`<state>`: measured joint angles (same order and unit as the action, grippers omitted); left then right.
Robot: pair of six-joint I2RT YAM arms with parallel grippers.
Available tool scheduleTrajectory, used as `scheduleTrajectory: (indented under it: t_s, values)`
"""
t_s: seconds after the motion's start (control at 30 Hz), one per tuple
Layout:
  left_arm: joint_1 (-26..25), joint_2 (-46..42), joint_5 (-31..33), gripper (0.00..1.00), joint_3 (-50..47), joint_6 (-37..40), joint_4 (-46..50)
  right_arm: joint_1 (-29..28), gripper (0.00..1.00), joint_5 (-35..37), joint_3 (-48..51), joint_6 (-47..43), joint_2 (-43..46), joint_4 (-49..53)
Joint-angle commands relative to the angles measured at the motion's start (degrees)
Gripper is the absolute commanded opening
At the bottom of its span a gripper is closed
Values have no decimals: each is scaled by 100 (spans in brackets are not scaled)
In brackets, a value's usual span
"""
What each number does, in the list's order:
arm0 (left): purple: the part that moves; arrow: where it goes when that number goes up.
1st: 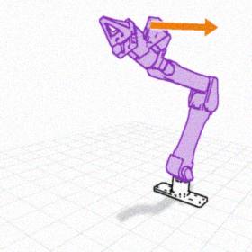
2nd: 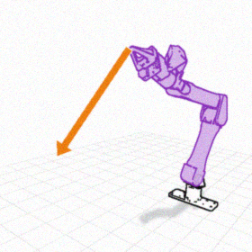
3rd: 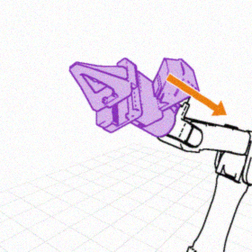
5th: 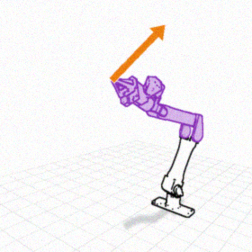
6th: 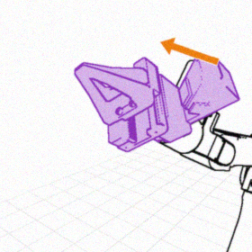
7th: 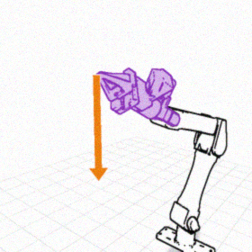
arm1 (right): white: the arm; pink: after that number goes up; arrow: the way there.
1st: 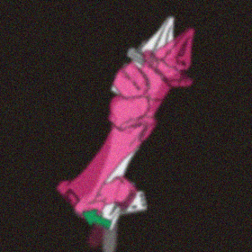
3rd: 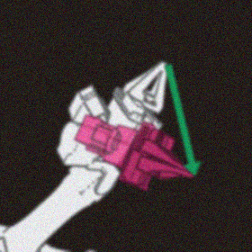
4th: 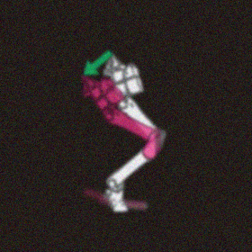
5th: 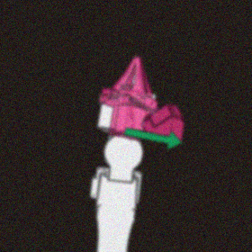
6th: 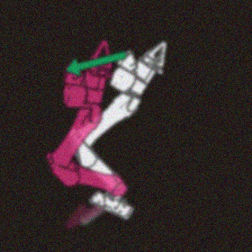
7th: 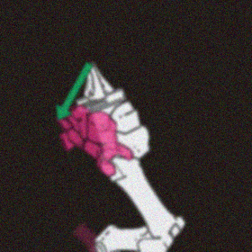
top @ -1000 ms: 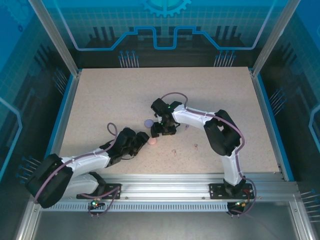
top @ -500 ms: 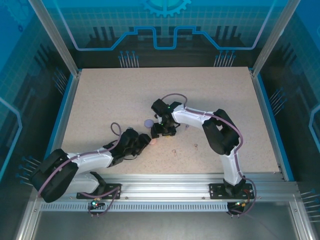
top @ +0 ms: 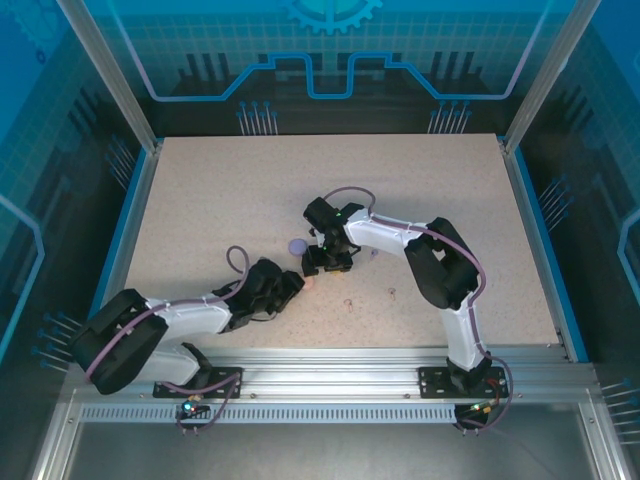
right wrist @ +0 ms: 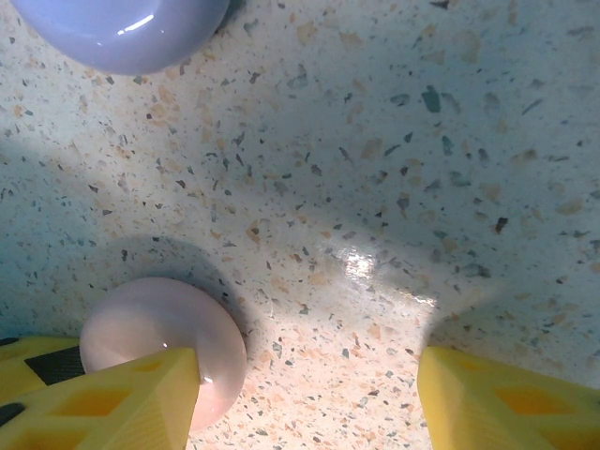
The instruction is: Insert wireless bluetooth earbuds into charging case
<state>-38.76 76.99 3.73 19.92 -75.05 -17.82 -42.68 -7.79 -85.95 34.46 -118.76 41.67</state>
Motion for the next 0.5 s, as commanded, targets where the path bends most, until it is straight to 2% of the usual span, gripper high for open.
scheduleTrajectory:
  t_s: [0.0, 0.47]
  values:
    - [-73, 277, 49, 48, 100, 42, -255, 59, 64, -12, 136, 8, -191, 53]
    - [-76, 603, 145, 43, 117, 308, -926, 59, 64, -4, 169, 8, -252, 99]
